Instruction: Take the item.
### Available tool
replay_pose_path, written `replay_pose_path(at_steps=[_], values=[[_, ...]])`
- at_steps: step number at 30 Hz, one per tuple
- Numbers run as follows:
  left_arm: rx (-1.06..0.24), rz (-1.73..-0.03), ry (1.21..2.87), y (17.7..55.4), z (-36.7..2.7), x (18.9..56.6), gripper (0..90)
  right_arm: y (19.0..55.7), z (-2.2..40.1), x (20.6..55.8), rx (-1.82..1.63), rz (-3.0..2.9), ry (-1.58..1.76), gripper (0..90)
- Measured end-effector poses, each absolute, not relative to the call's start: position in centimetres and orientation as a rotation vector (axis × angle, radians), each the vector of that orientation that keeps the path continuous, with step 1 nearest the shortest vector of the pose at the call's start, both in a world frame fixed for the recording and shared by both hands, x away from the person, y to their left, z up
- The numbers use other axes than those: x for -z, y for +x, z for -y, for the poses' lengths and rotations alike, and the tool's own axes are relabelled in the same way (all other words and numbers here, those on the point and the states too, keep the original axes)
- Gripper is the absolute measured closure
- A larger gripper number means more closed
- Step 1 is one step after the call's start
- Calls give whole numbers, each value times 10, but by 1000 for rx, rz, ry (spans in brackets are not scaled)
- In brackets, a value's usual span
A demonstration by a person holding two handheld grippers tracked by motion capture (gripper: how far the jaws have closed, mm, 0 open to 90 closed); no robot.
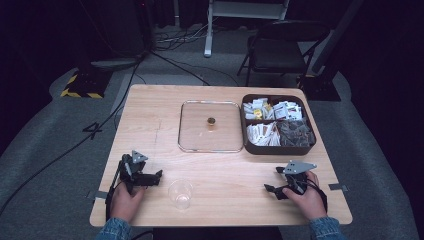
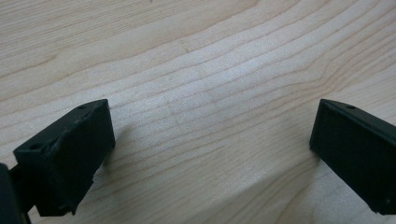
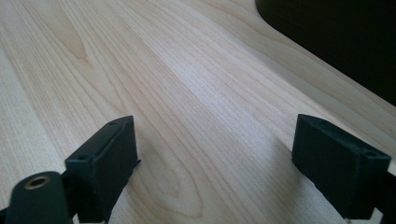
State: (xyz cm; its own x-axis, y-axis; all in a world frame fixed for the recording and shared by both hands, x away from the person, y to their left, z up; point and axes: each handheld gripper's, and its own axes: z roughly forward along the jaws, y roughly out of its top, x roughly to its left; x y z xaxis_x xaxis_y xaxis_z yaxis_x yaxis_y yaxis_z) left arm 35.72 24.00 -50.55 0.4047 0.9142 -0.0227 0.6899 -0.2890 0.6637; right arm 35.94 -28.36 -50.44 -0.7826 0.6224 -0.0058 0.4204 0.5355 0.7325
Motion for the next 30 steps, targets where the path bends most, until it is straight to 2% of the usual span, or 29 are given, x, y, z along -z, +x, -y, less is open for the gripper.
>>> replay_pose_path(at_steps=[12, 30], values=[[-490, -1358, 2065, 359, -240, 506, 2, 360, 285, 496, -1107, -2529, 926, 178], [-488, -1359, 2070, 357, -240, 506, 6, 370, 294, 437, -1174, -2478, 879, 237]])
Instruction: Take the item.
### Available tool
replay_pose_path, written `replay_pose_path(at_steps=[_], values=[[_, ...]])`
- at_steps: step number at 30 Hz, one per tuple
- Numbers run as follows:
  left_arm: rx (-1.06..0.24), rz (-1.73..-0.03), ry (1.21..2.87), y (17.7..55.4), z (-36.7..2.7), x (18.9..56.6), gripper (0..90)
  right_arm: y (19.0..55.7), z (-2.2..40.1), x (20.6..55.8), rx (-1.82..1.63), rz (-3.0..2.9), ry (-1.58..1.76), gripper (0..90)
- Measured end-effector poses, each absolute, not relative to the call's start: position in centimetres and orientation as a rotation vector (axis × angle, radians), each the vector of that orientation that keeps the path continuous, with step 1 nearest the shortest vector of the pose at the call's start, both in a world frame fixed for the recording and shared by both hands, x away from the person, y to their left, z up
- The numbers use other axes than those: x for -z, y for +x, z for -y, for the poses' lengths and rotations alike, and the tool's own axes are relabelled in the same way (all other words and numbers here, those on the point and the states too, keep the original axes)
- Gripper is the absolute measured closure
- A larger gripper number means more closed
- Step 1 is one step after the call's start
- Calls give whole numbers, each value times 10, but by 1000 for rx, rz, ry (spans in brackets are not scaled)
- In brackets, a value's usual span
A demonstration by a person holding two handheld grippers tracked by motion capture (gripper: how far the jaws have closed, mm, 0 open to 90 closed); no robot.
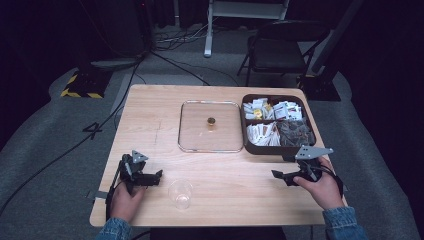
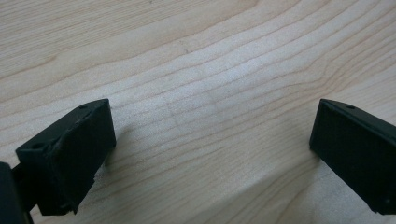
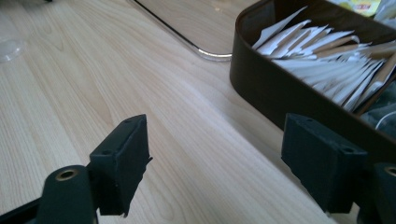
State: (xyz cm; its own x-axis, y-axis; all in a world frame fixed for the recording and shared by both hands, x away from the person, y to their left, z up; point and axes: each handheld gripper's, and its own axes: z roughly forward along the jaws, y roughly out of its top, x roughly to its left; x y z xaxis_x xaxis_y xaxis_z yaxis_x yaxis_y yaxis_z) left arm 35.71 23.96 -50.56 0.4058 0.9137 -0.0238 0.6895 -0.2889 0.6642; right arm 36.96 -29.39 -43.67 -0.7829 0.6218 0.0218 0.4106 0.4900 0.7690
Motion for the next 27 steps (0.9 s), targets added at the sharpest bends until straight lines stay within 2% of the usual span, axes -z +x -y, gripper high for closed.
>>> replay_pose_path(at_steps=[13, 27], values=[[-489, -1355, 2068, 356, -240, 506, 5, 392, 301, 401, -1228, -2400, 874, 247], [-488, -1352, 2074, 356, -240, 506, 5, 428, 316, 380, -1265, -2298, 899, 248]])
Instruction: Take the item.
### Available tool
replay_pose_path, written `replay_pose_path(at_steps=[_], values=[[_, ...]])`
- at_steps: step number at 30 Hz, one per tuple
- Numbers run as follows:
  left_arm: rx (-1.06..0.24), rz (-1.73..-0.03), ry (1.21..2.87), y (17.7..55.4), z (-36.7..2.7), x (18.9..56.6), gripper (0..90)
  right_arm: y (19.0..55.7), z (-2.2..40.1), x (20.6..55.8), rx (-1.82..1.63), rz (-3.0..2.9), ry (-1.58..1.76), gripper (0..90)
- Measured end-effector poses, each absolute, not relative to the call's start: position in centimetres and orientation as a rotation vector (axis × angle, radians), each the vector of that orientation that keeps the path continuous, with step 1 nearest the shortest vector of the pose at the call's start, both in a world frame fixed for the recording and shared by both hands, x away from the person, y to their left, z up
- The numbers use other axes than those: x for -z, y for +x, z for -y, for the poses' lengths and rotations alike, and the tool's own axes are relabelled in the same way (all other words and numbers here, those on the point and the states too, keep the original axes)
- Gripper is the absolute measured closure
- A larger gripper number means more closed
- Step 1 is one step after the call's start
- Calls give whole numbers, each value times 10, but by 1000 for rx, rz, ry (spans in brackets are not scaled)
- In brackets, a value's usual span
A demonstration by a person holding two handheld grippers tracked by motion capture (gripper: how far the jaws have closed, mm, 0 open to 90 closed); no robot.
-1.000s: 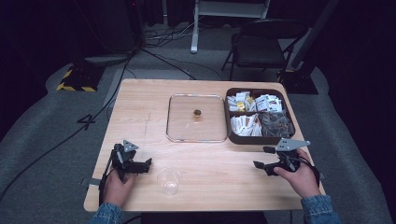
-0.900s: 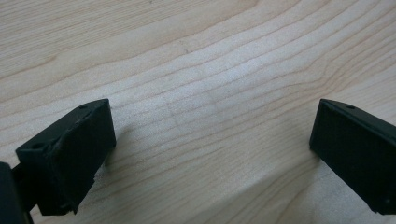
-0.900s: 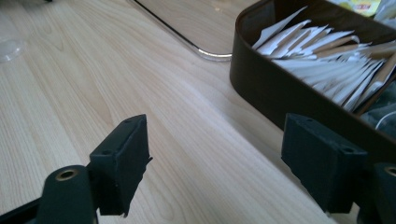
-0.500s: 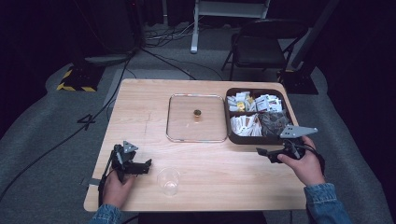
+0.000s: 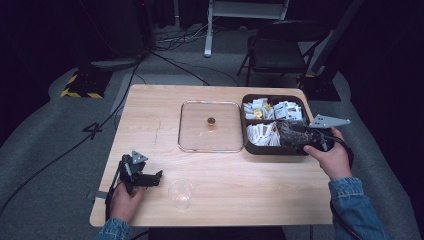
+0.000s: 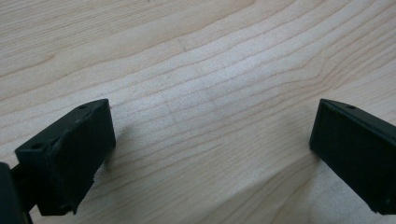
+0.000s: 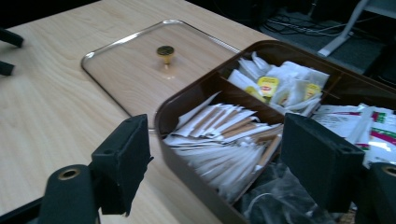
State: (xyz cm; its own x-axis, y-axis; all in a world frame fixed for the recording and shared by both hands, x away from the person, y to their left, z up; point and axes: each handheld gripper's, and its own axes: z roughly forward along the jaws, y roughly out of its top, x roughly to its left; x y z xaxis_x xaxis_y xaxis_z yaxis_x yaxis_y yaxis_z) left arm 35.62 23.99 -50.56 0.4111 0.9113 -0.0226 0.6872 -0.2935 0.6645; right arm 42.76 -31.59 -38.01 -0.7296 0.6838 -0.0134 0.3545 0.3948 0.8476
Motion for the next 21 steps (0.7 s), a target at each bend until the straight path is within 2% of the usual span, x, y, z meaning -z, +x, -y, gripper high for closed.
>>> replay_pose_path(at_steps=[10, 21], values=[[-484, -1353, 2074, 356, -240, 506, 5, 462, 330, 390, -1177, -2267, 1002, 273], [-484, -1351, 2075, 356, -240, 506, 5, 484, 344, 423, -1155, -2261, 1138, 306]])
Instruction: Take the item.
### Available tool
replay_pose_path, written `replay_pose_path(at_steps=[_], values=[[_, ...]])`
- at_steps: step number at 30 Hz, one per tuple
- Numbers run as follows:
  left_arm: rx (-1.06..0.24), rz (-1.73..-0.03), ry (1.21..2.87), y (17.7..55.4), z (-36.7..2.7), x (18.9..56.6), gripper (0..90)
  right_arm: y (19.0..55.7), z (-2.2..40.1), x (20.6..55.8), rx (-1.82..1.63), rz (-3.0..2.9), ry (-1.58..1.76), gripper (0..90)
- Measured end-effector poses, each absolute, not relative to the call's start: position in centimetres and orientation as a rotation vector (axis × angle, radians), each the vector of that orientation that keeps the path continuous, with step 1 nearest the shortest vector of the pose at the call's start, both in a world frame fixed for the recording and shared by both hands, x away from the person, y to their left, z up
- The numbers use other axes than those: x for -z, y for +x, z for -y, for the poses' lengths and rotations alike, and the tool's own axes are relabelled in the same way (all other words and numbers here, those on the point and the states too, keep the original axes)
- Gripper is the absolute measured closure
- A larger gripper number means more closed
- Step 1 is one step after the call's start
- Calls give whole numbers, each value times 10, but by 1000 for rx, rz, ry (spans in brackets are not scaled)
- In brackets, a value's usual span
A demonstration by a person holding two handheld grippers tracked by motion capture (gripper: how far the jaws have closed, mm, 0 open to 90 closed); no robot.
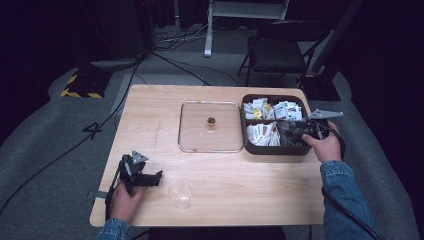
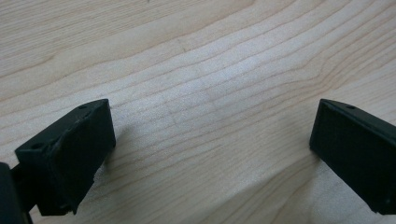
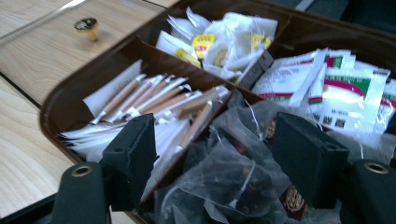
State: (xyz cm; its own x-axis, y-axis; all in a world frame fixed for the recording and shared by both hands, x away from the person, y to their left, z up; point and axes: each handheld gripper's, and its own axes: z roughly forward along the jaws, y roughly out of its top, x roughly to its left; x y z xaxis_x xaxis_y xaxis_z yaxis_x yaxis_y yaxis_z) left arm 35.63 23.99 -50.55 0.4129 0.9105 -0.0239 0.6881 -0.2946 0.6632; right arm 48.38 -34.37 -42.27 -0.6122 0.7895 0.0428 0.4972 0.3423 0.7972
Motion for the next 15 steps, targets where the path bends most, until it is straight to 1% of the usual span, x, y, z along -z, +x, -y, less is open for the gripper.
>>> replay_pose_path(at_steps=[9, 11, 14, 15], values=[[-484, -1350, 2076, 356, -240, 506, 5, 487, 346, 441, -1111, -2279, 1183, 339], [-484, -1351, 2076, 356, -240, 506, 5, 487, 347, 444, -1098, -2280, 1191, 372], [-484, -1351, 2076, 356, -240, 506, 5, 487, 349, 447, -1068, -2283, 1213, 459], [-484, -1351, 2076, 356, -240, 506, 5, 487, 349, 447, -1068, -2283, 1213, 459]])
